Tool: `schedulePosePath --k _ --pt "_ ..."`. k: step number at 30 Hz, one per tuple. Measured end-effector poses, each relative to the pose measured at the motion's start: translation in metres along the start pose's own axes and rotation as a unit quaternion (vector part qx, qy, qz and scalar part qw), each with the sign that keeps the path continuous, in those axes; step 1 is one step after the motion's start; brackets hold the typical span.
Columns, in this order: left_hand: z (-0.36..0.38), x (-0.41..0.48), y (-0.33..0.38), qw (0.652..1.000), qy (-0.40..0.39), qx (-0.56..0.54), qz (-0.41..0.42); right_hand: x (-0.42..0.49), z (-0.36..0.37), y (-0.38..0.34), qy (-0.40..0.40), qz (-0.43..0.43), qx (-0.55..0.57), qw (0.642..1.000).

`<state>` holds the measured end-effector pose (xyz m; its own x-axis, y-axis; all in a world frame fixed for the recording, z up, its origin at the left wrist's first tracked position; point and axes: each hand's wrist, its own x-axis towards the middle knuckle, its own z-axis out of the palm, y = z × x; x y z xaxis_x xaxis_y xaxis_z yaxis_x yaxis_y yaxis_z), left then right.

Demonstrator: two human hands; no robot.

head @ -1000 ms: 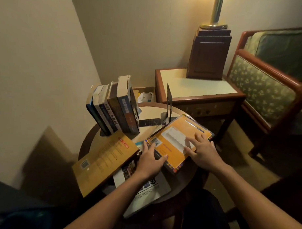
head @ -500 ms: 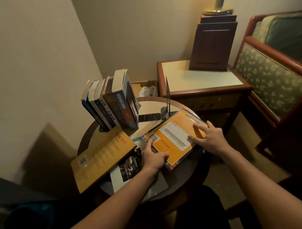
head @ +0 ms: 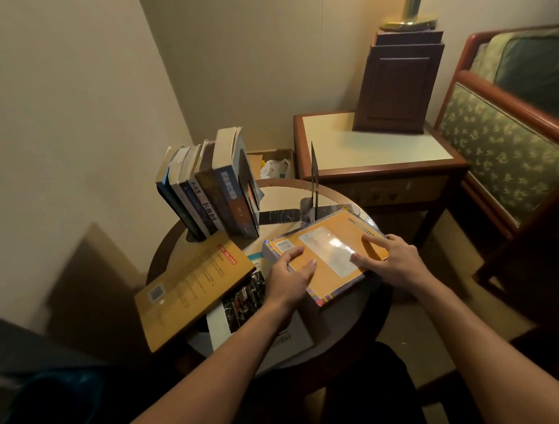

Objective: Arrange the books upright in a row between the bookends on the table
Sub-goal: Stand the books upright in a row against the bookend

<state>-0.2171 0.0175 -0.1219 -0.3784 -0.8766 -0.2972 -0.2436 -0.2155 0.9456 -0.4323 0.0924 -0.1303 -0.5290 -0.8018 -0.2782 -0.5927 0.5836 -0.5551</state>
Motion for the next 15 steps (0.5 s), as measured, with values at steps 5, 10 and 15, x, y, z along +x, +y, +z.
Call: schedulePosePath --k 5,10,15 --pt "-0.015 -0.002 0.022 0.999 -0.029 -0.019 0.004 -0.007 0.0 -0.001 -0.006 0.003 0.042 0.999" --pt "-0.031 -0.012 0.037 0.995 -0.083 -0.053 -0.004 -0.025 -0.003 -0.012 -0.002 0.003 0.069 0.998" --pt "-0.055 -0.019 0.051 0.99 -0.104 -0.096 0.004 -0.036 -0.016 -0.019 -0.045 -0.012 0.062 0.997"
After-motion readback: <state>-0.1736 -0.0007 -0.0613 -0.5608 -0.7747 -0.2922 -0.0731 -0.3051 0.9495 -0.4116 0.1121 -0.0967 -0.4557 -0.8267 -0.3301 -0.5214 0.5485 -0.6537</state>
